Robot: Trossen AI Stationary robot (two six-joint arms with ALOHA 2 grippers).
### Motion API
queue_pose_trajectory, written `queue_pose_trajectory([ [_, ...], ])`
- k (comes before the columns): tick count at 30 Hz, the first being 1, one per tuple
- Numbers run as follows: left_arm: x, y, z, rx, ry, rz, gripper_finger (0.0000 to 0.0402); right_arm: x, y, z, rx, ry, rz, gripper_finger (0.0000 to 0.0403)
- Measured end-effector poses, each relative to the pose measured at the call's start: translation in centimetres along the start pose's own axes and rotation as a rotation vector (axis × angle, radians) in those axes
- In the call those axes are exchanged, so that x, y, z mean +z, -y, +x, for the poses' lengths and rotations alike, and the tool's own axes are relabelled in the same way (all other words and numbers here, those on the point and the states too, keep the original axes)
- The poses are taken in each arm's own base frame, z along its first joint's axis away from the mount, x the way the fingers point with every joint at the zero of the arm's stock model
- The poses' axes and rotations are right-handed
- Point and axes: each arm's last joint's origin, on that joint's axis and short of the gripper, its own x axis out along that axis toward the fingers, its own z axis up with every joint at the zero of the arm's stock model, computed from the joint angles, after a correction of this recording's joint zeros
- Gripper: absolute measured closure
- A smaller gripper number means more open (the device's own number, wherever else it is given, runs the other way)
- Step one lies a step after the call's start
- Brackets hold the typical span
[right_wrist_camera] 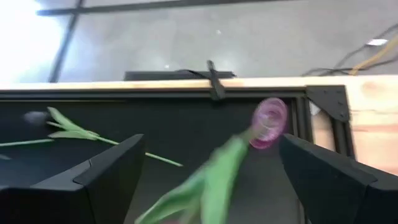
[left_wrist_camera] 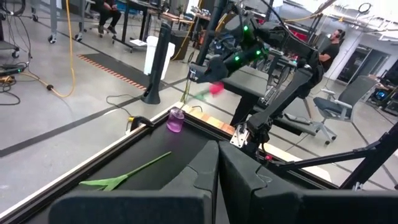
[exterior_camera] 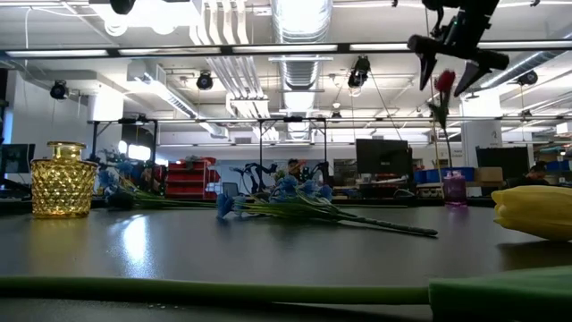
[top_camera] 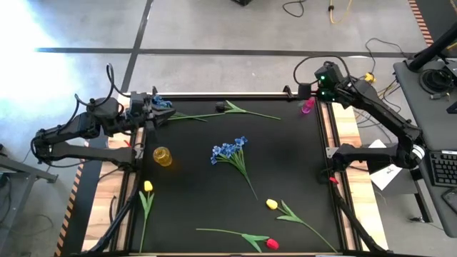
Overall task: Sort flowers into vase by color
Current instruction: Put the red flower into the purple vase
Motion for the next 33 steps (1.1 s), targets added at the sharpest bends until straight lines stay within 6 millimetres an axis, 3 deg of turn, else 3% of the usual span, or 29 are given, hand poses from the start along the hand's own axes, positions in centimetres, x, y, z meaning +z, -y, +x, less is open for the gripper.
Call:
queue_pose_trajectory([
  [11,0.0,0.0,0.0,0.011,0.005,0.007,0.0402,1.7,-0.6,-2.5,0.094,0.058,-0.038,0.0042],
  [20,0.1,-0.2,0.0,0.068,0.027,0.006,0.0402,1.8,-2.7,-4.5,0.403,0.042,-0.204,0.0042],
  [26,0.2,-0.2,0.5,0.103,0.046,0.008,0.0402,0.5,-5.7,-5.7,0.590,0.058,-0.315,0.0042],
  [33,0.1,0.0,1.2,0.110,0.026,0.014,0.0402,-3.0,-9.0,-8.7,0.836,-0.006,-0.390,0.0042],
])
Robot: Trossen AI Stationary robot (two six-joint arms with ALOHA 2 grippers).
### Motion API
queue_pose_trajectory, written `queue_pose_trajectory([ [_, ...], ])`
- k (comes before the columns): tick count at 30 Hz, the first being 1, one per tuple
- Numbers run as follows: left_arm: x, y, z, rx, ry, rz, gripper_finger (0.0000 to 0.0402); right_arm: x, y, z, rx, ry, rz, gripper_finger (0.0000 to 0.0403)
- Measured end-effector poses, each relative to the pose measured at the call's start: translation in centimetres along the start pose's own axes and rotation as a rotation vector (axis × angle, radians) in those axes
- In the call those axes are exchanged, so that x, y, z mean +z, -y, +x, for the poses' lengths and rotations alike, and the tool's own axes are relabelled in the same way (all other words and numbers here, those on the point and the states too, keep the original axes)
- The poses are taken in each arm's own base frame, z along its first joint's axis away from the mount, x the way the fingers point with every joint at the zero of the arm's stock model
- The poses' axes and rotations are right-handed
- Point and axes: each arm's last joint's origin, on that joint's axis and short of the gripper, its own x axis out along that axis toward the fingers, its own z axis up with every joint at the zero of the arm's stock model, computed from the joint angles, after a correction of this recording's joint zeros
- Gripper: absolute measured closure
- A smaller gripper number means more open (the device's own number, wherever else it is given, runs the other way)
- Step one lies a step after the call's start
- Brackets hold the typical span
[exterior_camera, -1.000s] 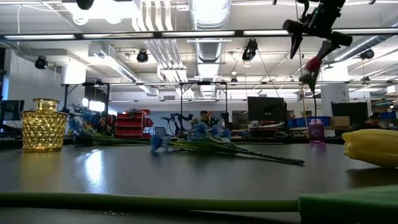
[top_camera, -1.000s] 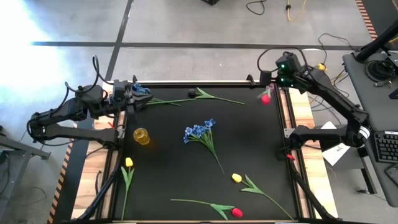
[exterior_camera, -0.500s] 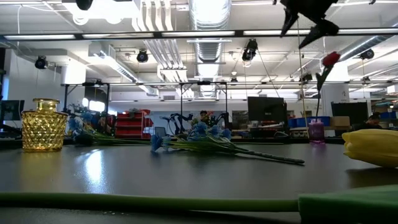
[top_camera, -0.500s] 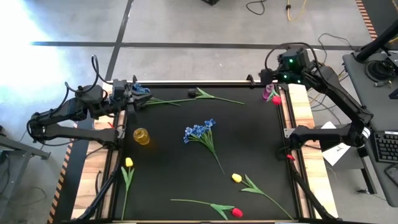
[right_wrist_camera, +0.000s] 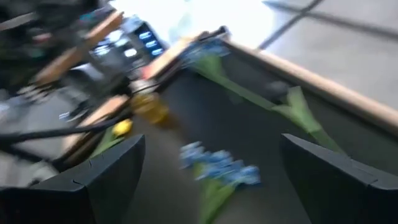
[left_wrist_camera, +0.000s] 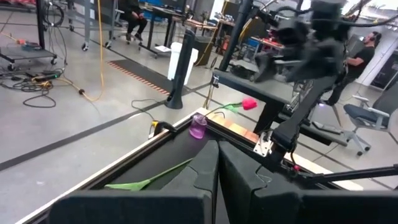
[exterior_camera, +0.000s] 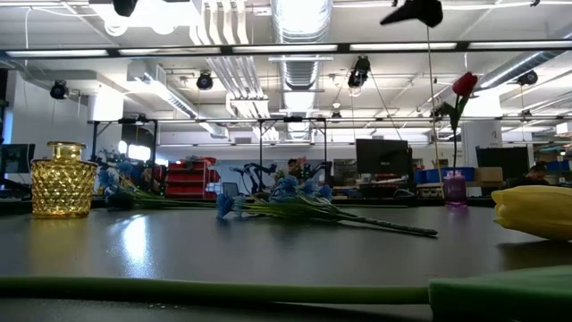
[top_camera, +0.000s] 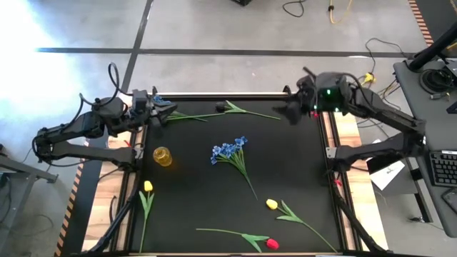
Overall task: Sort flowers into vase by color
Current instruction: Put the red flower into the purple vase
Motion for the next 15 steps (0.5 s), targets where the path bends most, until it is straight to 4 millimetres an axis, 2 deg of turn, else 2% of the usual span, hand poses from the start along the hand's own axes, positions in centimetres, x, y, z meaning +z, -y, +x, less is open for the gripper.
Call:
queue_pose_trajectory([
  [5,-0.1,0.0,0.2,0.002,-0.006,0.032,0.0402,-2.3,-3.9,0.0,0.170,-0.097,0.003,0.0042],
  [8,0.1,0.1,0.2,0.009,0.018,0.060,0.0402,-4.2,-6.1,0.9,0.223,-0.200,0.002,0.0047],
  [12,0.7,0.3,0.3,-0.003,0.076,0.094,0.0402,-7.5,-8.6,2.6,0.220,-0.382,0.025,0.0063],
  [15,1.0,0.4,0.2,-0.010,0.108,0.111,0.0402,-10.4,-9.7,3.6,0.137,-0.543,0.031,0.0075],
])
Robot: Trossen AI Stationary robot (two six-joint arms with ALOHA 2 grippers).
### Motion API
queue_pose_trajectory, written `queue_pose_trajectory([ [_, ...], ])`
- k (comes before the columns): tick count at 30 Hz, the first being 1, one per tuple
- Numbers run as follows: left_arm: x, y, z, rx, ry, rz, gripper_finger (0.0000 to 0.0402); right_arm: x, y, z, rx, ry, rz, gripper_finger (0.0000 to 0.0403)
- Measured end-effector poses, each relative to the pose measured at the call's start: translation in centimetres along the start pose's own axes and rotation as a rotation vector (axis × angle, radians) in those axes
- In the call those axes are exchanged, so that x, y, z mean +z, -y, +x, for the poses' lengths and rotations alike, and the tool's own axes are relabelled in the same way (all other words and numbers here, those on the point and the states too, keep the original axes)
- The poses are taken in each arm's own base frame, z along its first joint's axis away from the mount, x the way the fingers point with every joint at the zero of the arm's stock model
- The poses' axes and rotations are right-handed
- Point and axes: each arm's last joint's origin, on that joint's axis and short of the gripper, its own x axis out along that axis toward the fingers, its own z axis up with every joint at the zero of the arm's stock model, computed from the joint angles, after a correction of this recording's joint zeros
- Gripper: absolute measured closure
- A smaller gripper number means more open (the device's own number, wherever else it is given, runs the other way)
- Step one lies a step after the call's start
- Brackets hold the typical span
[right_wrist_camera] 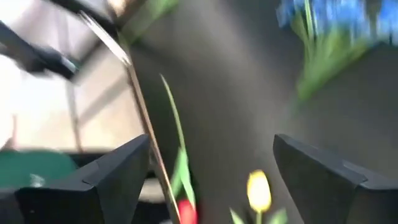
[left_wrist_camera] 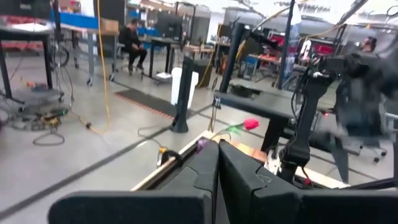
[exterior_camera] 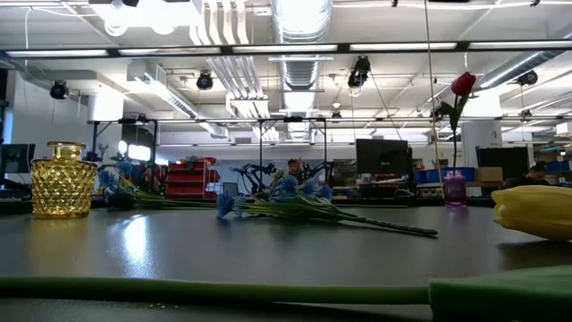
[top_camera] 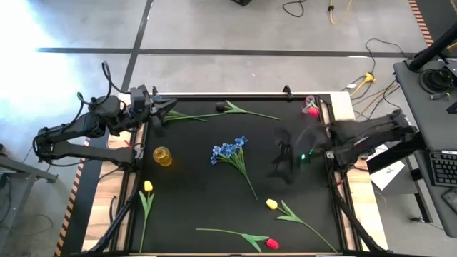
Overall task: Sort flowers into vase by color
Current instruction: Put the red flower into the purple vase
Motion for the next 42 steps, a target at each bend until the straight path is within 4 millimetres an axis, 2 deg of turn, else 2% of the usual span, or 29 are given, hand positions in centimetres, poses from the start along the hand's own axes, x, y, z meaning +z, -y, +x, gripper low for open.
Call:
queue_pose_trajectory([
  [5,0.1,0.0,0.0,-0.002,0.009,0.041,0.0402,-3.5,-0.1,3.9,-0.233,-0.249,0.089,0.0077],
  [8,0.0,0.1,0.1,-0.018,0.003,0.066,0.0402,-5.3,-0.2,6.5,-0.312,-0.373,0.094,0.0076],
  [17,-0.2,0.5,0.1,-0.164,-0.034,0.079,0.0402,-10.0,-0.6,14.0,-0.481,-0.574,0.030,0.0076],
  [22,-0.6,0.6,0.1,-0.209,-0.082,0.061,0.0402,-11.1,-1.0,16.6,-0.495,-0.607,0.022,0.0078],
  [28,-1.0,0.8,0.1,-0.299,-0.124,0.039,0.0402,-11.5,-3.8,18.6,-0.419,-0.567,-0.067,0.0078],
  [34,-1.3,1.2,0.6,-0.383,-0.163,0.040,0.0402,-12.3,-6.7,22.1,-0.306,-0.555,-0.204,0.0078],
  [42,-1.7,1.5,1.0,-0.427,-0.192,0.040,0.0402,-14.2,-8.6,26.3,-0.288,-0.594,-0.294,0.0078],
])
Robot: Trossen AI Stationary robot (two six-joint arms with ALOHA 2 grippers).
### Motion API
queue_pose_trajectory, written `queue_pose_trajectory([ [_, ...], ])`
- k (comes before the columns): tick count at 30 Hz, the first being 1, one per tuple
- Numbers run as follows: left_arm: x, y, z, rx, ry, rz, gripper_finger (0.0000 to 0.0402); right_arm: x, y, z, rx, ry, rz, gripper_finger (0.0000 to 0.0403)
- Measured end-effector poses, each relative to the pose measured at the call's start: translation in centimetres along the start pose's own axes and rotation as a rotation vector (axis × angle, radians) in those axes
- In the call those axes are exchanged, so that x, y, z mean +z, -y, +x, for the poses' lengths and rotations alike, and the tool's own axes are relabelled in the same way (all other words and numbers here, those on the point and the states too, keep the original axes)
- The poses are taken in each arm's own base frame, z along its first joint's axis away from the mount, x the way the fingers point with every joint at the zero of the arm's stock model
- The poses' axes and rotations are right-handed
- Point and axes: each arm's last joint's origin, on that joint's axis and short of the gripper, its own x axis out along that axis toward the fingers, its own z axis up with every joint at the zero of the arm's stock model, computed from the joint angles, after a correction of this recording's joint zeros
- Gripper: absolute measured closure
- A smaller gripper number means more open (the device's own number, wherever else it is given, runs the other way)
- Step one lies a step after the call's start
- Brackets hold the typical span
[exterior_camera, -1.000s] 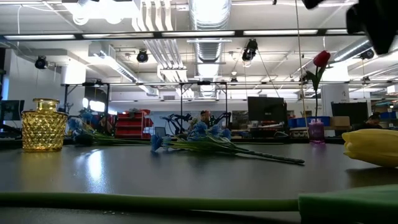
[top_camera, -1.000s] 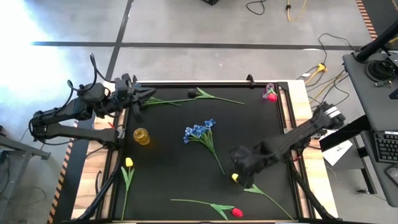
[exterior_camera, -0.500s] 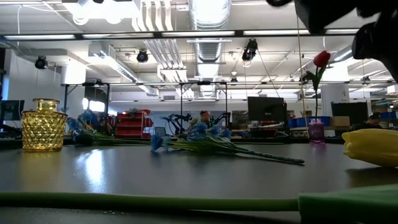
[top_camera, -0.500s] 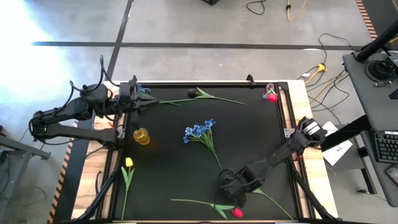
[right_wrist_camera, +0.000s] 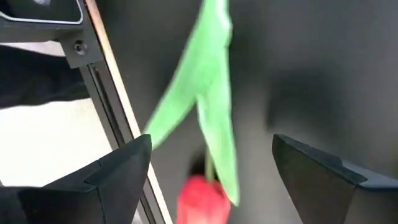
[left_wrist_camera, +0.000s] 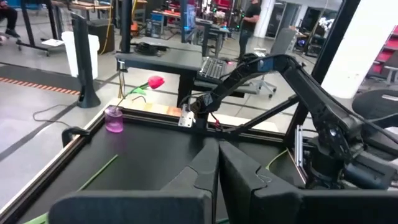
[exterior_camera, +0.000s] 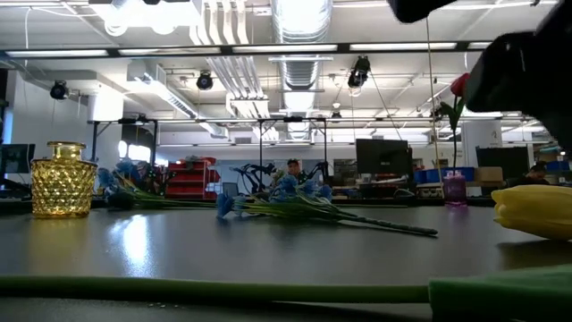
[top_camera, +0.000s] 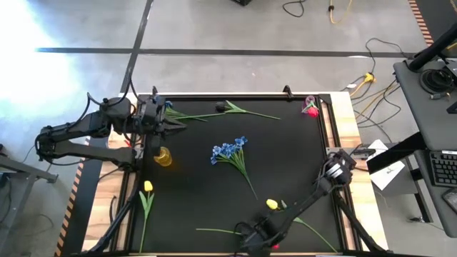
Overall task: Sort flowers into vase by color
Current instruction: Put the red flower into the purple vase
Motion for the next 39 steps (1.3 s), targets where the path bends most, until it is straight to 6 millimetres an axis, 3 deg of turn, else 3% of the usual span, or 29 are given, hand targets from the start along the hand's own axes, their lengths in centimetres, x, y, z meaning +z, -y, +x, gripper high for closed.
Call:
queue_pose_trajectory([
  [6,-0.2,0.0,-0.2,-0.006,-0.023,-0.030,0.0402,0.2,-0.8,2.2,-0.096,-0.069,-0.041,0.0084],
  [9,-0.2,0.1,-0.4,-0.035,-0.026,-0.034,0.0402,0.4,-0.9,2.6,-0.149,-0.096,-0.059,0.0112],
  [17,-0.1,0.7,-1.2,-0.211,-0.039,-0.091,0.0402,1.1,-0.3,1.6,-0.183,-0.094,-0.072,0.0258],
  [22,-0.2,0.9,-1.3,-0.266,-0.065,-0.128,0.0402,1.2,1.7,0.4,-0.368,-0.116,-0.184,0.0374],
  [28,-0.7,0.8,-1.1,-0.254,-0.121,-0.149,0.0402,1.9,4.6,-3.2,-0.678,-0.138,-0.457,0.0391],
  [34,-1.3,0.6,0.3,-0.237,-0.188,-0.197,0.0398,4.4,7.4,-6.8,-1.028,-0.098,-0.845,0.0390],
  [39,-2.5,0.2,2.3,-0.201,-0.308,-0.292,0.0360,5.8,9.0,-9.0,-1.302,-0.117,-0.984,0.0390],
])
